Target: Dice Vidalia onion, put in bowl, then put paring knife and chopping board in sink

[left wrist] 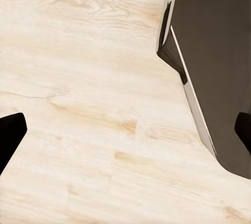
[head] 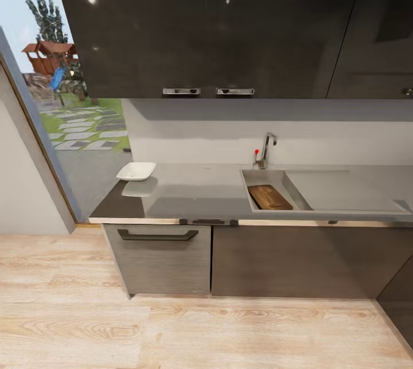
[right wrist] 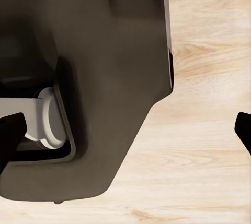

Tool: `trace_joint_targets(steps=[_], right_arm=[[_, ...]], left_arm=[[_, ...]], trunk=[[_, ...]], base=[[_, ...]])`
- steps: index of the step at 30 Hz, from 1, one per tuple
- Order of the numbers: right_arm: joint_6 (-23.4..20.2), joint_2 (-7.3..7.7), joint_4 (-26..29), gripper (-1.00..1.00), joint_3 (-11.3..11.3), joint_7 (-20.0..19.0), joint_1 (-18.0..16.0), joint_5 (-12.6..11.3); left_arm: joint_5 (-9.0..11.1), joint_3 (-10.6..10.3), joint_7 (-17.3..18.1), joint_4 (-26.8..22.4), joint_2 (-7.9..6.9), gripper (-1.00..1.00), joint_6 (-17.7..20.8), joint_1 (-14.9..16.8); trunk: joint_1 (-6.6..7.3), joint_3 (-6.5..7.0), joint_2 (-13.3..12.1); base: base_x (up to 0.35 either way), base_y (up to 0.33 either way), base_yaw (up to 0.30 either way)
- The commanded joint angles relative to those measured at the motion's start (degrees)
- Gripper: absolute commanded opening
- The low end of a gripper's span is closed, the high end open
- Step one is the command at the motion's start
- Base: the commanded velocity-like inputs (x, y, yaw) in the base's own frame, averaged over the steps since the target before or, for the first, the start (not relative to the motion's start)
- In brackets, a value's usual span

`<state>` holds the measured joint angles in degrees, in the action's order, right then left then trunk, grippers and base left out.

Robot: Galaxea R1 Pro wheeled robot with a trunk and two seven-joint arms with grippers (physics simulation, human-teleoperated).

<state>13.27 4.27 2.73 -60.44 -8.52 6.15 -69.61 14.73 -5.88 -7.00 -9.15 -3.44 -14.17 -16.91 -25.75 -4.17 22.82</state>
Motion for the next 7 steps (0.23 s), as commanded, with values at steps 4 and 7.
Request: trace_joint_targets(steps=[4,7], right_arm=[[0.16,0.02,0.08,1.00,-0.37,-0.18,0.01,-0.61],[0.18,0.04,0.08,1.00,-0.36,-0.19,0.01,-0.61]], left_arm=[[0.39,-0.50,-0.30,-0.14,0.03,1.00,-0.07,-0.02],[0.39,-0.52,-0.30,-0.10,0.08,1.00,-0.07,-0.01]], trunk=[[-0.04,-0.09,0.10],[-0.04,-0.09,0.10]], base=[[0.000,0.000,0.000],[0.000,0.000,0.000]])
